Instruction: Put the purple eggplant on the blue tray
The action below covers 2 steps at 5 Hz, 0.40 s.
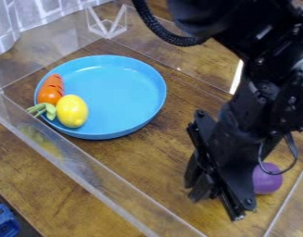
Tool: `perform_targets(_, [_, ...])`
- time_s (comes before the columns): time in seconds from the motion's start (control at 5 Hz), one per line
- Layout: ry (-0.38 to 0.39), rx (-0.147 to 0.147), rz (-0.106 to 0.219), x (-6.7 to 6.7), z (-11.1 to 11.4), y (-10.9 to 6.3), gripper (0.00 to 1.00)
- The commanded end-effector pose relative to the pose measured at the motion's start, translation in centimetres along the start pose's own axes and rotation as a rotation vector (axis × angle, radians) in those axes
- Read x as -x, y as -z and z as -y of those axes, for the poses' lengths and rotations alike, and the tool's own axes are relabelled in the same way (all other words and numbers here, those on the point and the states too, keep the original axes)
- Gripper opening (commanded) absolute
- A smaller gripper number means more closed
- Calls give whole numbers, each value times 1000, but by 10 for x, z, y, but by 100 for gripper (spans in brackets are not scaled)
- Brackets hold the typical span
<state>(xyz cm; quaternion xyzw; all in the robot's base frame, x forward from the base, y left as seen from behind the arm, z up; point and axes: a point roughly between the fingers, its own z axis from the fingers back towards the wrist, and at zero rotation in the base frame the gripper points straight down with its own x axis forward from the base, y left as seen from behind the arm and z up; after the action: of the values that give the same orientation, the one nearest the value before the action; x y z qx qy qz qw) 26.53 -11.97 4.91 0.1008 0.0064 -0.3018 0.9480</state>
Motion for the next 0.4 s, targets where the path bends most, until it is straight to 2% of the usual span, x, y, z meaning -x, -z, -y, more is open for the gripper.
perform_targets(0.0, [-34, 3, 99, -7, -11, -32, 0])
perform_targets(0.2, [-37, 13, 96, -6, -12, -33, 0])
